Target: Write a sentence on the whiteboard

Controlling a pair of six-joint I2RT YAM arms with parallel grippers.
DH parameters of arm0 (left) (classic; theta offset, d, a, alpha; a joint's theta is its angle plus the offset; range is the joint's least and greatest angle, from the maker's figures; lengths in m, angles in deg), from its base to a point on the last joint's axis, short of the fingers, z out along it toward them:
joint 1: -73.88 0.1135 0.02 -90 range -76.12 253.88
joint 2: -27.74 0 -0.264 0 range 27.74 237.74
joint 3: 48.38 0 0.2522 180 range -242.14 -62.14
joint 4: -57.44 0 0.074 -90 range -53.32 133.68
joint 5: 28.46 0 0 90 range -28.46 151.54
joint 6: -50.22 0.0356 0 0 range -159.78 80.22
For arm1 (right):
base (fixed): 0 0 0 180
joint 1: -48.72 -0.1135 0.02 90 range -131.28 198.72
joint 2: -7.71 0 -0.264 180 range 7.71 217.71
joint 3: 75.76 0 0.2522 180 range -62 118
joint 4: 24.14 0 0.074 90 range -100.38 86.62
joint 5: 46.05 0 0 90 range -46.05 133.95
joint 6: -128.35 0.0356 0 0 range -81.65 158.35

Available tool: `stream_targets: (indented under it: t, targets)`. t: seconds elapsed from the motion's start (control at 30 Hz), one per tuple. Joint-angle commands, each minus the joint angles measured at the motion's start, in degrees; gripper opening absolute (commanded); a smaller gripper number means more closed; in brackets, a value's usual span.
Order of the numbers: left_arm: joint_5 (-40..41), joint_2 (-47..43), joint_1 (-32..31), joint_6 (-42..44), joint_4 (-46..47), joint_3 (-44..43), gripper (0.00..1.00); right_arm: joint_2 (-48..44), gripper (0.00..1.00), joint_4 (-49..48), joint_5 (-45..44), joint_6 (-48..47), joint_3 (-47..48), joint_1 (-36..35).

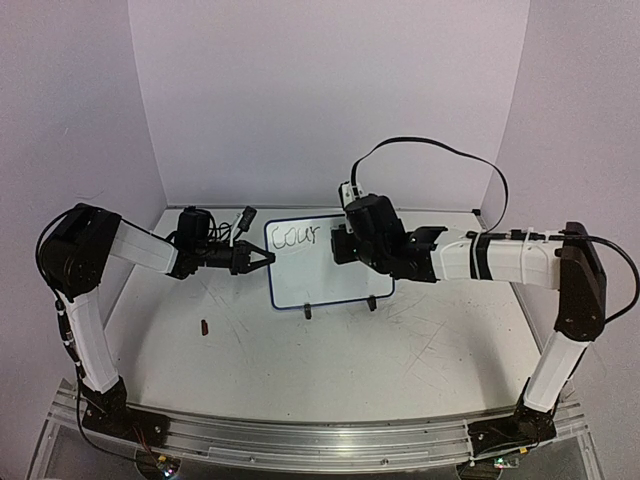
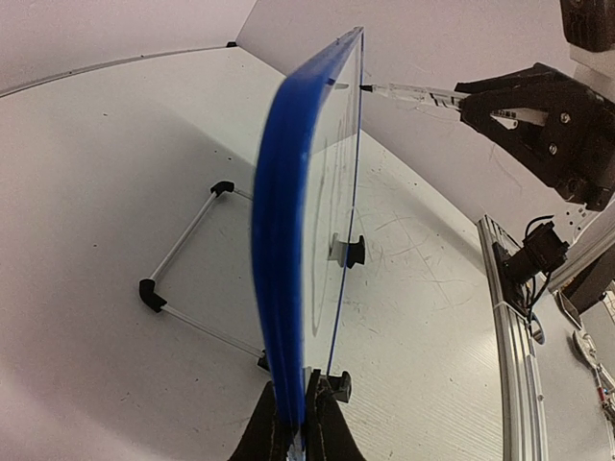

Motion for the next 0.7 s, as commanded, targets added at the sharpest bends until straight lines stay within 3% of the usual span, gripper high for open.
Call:
stream_targets:
  t: [0.0,0.67]
  targets:
    - [7.57,-0.88,0.40,2.87,-2.45,-1.21,0.00,1.18,0.00,-1.76,-0.91,0.64,2.76,0.37]
    - [7.49,-0.93,0.42,2.96,-2.54,-1.23,0.00,3.52,0.00,-1.05,0.98,-0.68,5.40,0.35]
